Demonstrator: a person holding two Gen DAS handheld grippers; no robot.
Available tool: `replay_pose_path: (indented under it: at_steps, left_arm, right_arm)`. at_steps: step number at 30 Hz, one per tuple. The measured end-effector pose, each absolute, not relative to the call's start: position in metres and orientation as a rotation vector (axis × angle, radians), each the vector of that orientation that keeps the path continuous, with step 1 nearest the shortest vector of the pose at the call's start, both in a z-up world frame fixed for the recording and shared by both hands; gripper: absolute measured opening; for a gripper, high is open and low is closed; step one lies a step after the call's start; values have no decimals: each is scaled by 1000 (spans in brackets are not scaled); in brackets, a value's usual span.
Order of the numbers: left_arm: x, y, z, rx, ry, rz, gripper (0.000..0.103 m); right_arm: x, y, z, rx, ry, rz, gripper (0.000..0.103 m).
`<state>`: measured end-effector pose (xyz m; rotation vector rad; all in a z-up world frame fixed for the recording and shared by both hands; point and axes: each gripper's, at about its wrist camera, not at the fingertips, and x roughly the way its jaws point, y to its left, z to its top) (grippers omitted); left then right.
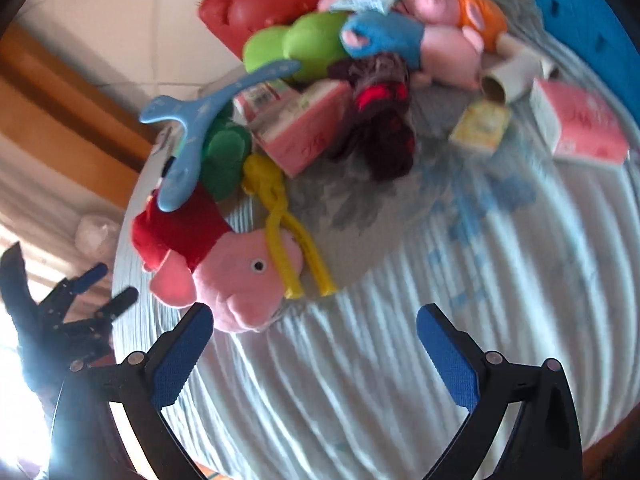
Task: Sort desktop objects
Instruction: 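Grasp the red-dressed plush pig with the right tool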
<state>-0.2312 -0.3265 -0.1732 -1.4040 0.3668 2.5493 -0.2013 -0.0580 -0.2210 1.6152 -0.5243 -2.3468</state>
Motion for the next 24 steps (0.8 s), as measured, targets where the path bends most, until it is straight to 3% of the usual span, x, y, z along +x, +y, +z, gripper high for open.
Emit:
replay_pose_path:
  at_steps: [8,12,18,20,21,23,24]
  left_arm:
    - [-298,-319,-196,-1384,335,2417,89]
    - [-283,-333,-202,-1344,314,2387,89]
    - [-269,-353,-218,-1359,431,2370,89]
    - [-267,-357,-224,-1368,462,2359,89]
    - [-266,-358,-225,-1369,467,2345,89]
    - [-263,-359,-225,-1369,458,2319,89]
    - [-262,-357,-225,-1369,455,2305,89]
  right_arm:
    - [-182,-96,-227,1680,-571,-2482,103]
    - [-186,-115,-236,1673,-587,-2502,103]
    - [-203,-152,-272,1677,-670,-2381,103]
    - [-205,-162,-280,1704,-617,-2384,102]
    - [-205,-165,-281,1704,-570,-2409,94]
    - [-203,-164,-270,1647,-554,-2416,63]
    - [-204,-163,-261,1643,-515,-2439,53]
